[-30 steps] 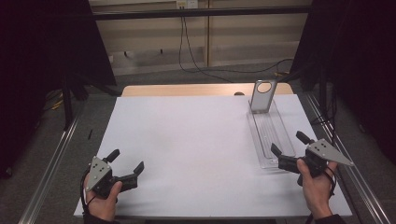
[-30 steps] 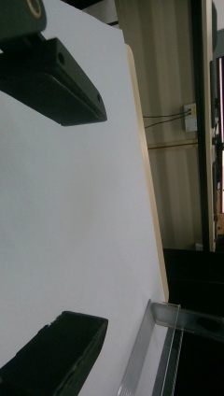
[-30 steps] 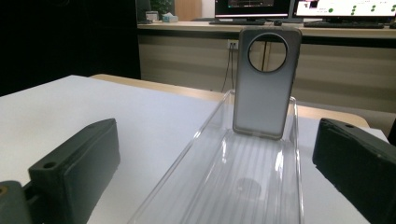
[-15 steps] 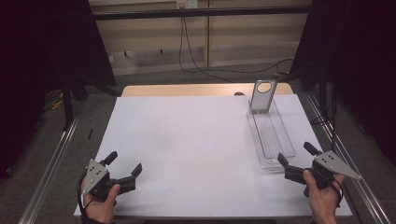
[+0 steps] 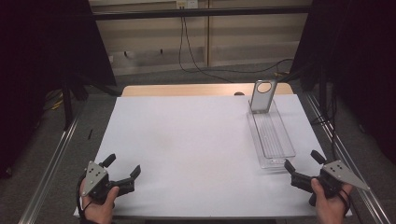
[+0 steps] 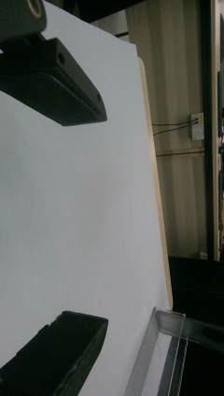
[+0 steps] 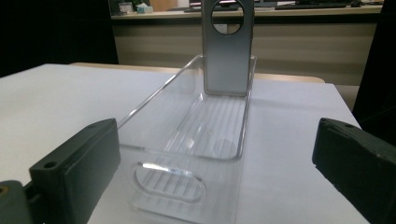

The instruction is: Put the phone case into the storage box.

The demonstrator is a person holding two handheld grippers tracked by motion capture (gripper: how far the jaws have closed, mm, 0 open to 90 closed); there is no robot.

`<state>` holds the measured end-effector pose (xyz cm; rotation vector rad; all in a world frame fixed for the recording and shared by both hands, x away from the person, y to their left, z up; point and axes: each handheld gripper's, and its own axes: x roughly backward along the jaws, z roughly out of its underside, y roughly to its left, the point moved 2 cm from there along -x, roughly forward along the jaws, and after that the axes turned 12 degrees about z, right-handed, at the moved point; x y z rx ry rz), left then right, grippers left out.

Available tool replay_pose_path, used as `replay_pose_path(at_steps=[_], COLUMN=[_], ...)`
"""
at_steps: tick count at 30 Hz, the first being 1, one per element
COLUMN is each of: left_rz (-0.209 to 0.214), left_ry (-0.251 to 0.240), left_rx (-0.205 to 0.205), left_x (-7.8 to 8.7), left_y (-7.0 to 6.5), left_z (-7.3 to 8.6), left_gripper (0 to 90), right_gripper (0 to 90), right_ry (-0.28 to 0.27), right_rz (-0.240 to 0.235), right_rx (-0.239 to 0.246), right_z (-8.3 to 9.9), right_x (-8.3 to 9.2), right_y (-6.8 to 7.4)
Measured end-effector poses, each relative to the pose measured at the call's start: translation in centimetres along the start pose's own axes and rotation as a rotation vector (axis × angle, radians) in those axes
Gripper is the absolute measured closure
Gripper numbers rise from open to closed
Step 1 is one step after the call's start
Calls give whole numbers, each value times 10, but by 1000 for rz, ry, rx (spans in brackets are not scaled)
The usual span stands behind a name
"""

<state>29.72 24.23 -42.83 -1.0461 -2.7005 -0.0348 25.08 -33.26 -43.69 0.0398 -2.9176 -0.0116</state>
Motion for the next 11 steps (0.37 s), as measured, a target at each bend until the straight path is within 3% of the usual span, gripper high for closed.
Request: replay_pose_path(at_steps=[11], left_rz=[2], left_ry=[3], left_rx=[8], left_x=[-4], left_y=[2], left_z=[-1], left_gripper=[31], right_gripper=[2], right_ry=[0], right_rz=[-15], right_rx=[-4], right_z=[3], right_x=[-2], right_y=[3])
